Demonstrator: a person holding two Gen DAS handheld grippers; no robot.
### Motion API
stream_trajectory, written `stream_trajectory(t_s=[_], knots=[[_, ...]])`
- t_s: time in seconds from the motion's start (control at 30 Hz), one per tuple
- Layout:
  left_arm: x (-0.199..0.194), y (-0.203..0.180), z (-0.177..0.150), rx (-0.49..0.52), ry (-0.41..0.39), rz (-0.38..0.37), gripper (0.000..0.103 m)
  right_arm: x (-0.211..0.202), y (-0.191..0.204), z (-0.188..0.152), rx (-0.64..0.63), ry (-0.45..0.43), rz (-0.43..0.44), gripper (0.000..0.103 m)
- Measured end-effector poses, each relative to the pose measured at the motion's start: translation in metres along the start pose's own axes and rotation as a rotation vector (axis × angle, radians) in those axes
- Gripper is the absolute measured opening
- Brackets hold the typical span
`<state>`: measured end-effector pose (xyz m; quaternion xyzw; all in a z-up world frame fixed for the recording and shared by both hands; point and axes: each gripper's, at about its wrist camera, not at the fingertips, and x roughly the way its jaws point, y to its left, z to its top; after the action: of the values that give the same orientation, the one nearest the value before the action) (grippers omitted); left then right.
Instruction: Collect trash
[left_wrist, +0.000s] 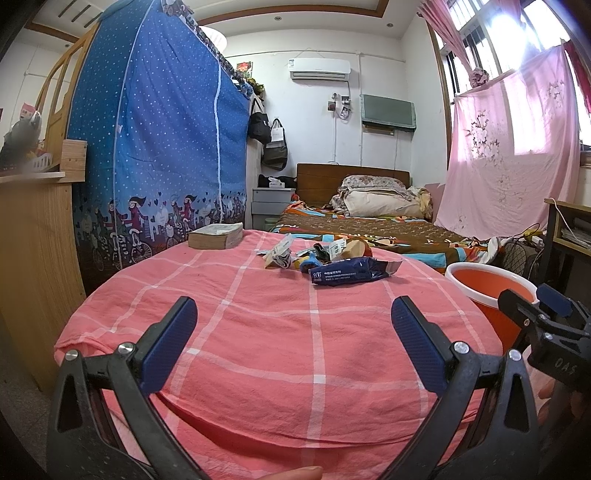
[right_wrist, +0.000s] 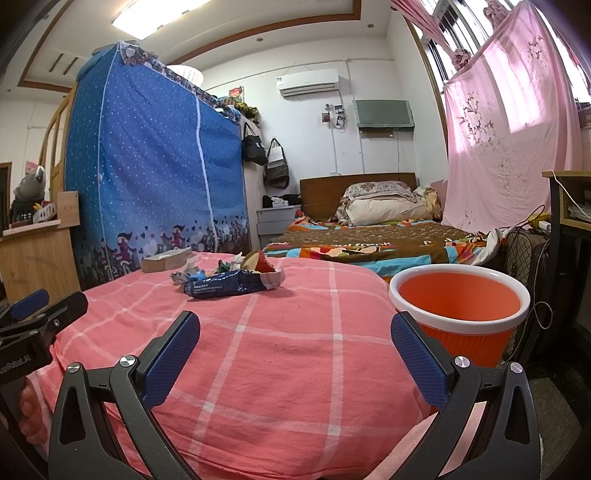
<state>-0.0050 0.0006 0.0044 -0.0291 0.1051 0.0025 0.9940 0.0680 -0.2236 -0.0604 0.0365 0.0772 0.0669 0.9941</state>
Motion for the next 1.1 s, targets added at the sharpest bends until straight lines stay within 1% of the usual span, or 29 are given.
stream_trajectory(t_s=[0.2,0.33,0.47,0.6,0.77,0.97,1.1], knots=[[0.003,0.003,0.002,0.004,0.008,0.015,0.103,-0.003,-0.003,0.010,0.013,-0.004,0.013,0.103],[0.011,0.001,0.005,0.020,0.013,0.028,0.103,0.001,-0.007,0.021,0.015,-0.006,0.025,0.103],[0.018,0.000,0.014,0.041,-0.001,0.046,0.103,0.008,-0.010,0.037,0.010,-0.022,0.048,0.103],[0.028,0.003,0.025,0.022,-0.003,0.045,0.103,0.019,-0.011,0.053,-0.031,-0.032,0.069,0.103],[0.042,0.007,0.040,-0.005,-0.023,0.054,0.103,0.034,-0.009,0.072,-0.102,-0.044,0.058,0.103],[0.058,0.009,0.055,-0.002,-0.063,0.071,0.103,0.051,-0.009,0.091,-0.124,-0.073,0.058,0.103],[0.071,0.010,0.066,-0.002,-0.076,0.079,0.103,0.064,-0.007,0.102,-0.131,-0.099,0.069,0.103]])
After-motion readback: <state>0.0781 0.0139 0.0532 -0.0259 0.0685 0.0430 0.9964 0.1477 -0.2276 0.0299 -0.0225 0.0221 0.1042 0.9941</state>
